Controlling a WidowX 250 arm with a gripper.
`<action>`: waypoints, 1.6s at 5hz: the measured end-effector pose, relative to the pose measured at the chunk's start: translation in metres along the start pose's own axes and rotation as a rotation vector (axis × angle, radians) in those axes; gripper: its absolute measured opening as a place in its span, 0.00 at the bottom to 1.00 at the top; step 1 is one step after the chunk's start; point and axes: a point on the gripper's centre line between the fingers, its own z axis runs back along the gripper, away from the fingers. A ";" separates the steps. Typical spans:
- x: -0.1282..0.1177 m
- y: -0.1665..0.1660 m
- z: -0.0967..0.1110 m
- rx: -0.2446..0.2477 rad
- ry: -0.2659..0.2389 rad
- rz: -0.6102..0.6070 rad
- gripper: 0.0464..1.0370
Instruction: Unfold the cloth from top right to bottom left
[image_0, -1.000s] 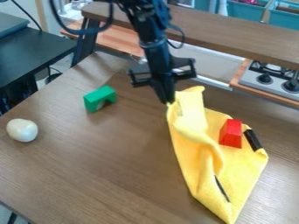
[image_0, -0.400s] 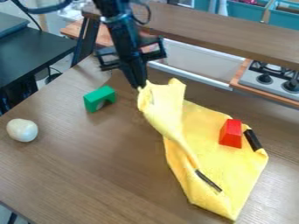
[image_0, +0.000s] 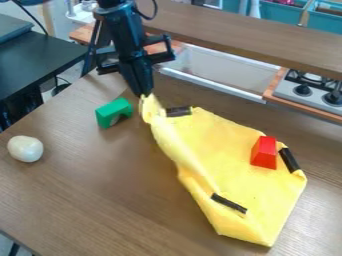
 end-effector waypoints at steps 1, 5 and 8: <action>-0.001 0.003 0.010 0.012 0.031 -0.003 0.00; 0.000 0.059 -0.036 0.319 0.188 0.134 0.00; -0.012 0.103 -0.062 0.544 0.135 0.136 0.00</action>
